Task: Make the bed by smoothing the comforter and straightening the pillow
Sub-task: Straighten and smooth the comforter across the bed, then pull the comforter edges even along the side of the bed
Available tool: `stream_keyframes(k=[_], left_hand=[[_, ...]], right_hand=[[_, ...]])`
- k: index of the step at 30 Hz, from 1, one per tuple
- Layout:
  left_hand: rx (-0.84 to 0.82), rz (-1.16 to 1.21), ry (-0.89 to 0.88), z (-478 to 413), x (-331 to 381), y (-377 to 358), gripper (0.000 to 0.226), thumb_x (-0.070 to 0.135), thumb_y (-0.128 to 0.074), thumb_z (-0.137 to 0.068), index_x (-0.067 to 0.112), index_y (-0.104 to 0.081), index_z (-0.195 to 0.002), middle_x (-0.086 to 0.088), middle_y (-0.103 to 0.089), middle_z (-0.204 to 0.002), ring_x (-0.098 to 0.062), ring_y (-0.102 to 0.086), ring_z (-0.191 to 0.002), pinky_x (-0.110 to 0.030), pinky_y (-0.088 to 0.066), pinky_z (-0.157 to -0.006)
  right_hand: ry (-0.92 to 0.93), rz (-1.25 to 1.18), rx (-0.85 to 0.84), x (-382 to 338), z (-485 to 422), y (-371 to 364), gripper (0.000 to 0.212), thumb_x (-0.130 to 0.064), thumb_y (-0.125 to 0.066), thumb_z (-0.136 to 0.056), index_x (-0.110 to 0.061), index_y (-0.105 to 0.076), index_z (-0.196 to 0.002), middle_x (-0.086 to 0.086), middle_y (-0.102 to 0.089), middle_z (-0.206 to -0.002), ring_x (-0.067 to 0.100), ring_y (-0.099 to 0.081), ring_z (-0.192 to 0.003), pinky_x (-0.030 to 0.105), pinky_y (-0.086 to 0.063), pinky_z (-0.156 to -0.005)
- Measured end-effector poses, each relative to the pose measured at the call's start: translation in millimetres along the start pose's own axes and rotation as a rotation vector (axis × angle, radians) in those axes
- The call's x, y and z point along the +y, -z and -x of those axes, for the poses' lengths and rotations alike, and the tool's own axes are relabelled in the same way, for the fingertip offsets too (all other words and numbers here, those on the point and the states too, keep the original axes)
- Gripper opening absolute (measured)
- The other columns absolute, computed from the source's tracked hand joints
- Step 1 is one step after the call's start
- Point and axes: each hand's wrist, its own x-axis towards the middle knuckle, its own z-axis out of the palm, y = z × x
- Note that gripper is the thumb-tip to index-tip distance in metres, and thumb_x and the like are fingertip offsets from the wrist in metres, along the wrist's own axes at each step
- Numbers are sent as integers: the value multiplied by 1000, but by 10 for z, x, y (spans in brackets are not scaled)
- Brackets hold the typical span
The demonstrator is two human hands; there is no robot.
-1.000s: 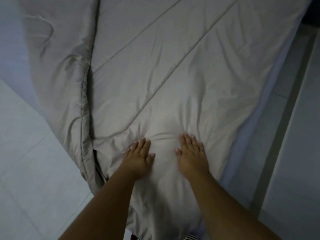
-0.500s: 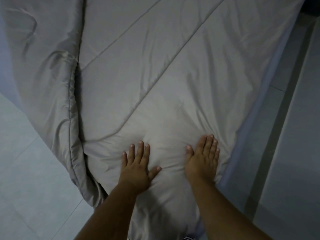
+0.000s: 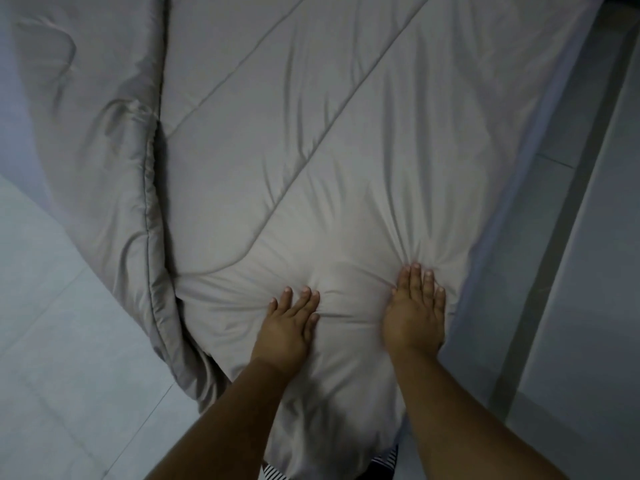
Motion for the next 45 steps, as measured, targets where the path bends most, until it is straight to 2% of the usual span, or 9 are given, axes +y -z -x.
stream_keyframes(k=[3, 11, 14, 17, 25, 29, 33, 37, 45], left_hand=[[-16, 50, -3, 74, 203, -10, 54, 38, -26, -93, 18, -60, -131, -4, -58, -136, -42, -49, -128, -55, -37, -104], [-61, 6, -8, 137, 382, -94, 50, 37, -30, -95, 18, -68, -121, -2, -68, -124, -37, -64, -113, -53, -50, -88], [-15, 65, 11, 113, 361, -84, 66, 48, -16, -91, 20, -36, -148, 5, -29, -155, -24, -25, -145, -43, -22, -115], [26, 79, 78, 29, 312, -97, 81, 57, 7, -80, 23, 1, -154, 11, 10, -158, -10, 14, -146, -30, 8, -117], [74, -2, 62, -126, 450, -113, 66, 49, -21, -94, 12, -31, -149, -5, -28, -156, -28, -24, -144, -38, -7, -114], [-58, 9, 154, -227, 477, -17, 78, 63, 11, -84, 24, 5, -152, 3, 11, -160, -19, 4, -150, -35, 8, -118], [-199, 78, 485, -279, 319, 590, 69, 57, -12, -96, 23, 8, -154, -3, 16, -162, -30, 12, -149, -45, 2, -121], [-192, -81, 304, -406, 172, 1578, 68, 47, -27, -99, 24, 5, -154, 0, 6, -163, -30, 3, -150, -46, -6, -121], [53, -167, 111, -550, -382, 3645, 52, 41, -34, -99, 20, -35, -147, -3, -40, -149, -27, -40, -134, -41, -38, -107]], right_hand=[[15, 63, -49, 199, 29, 17, 62, -25, -15, -90, -7, -36, -145, 7, -31, -155, 24, -26, -144, 32, 6, -112], [-10, 10, 8, 306, 51, 148, 55, -22, -27, -89, 8, -60, -122, 23, -59, -129, 38, -55, -122, 42, -23, -110], [47, -43, 90, -4, 13, 203, 54, -26, -33, -90, 6, -59, -124, 23, -58, -130, 37, -54, -124, 44, -26, -110], [198, -69, 7, -247, -23, 152, 62, -35, -24, -92, 0, -47, -137, 16, -46, -145, 30, -42, -136, 38, -9, -113], [-59, -124, -7, -80, -19, 133, 65, -37, -27, -91, 4, -43, -138, 21, -44, -145, 34, -42, -135, 41, -13, -113], [140, -69, -170, -284, 146, 189, 61, -36, -31, -89, -1, -51, -134, 16, -51, -141, 28, -50, -129, 39, -19, -109], [-127, 10, -250, 14, 205, 443, 61, -33, -32, -86, 1, -51, -134, 19, -50, -141, 33, -46, -132, 44, -26, -109], [-131, 47, -291, -296, -124, 1169, 56, -36, -25, -101, -10, -23, -150, 6, -23, -158, 24, -16, -147, 41, -16, -117], [120, -76, 43, -2058, -604, 2756, 46, -37, -33, -100, -11, -51, -134, 7, -60, -130, 26, -53, -120, 37, -35, -102]])
